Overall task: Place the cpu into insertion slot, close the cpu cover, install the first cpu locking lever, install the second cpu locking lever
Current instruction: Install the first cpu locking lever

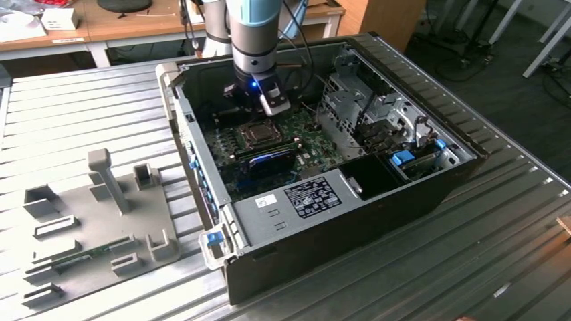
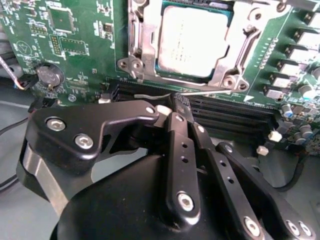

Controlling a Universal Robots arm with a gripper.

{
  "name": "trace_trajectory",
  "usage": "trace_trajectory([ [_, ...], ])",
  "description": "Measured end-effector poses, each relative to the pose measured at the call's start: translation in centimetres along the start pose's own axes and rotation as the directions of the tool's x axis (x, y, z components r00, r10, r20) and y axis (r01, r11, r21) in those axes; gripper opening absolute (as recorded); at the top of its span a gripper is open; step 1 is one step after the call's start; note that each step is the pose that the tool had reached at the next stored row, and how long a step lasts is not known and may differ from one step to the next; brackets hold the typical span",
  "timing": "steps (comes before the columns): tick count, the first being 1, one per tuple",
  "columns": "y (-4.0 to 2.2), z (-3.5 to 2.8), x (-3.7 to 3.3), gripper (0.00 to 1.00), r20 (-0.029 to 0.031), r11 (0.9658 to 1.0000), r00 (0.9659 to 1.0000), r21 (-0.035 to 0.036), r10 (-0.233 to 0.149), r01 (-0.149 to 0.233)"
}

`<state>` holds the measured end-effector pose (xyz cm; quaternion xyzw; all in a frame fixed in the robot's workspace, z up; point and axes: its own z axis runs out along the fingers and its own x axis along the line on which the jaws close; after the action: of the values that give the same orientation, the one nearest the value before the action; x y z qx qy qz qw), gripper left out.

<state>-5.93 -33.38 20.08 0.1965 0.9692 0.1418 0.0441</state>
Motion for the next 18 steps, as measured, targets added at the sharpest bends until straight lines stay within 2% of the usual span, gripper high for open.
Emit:
trace_trajectory([
  [11,-0.13,0.66,-0.15,0.10,0.0019,1.0000,1.0000,-0.0003,0.006,-0.006],
  [18,-0.19,0.82,-0.29,0.10,0.0035,0.9999,0.9999,-0.0001,0.012,-0.012],
])
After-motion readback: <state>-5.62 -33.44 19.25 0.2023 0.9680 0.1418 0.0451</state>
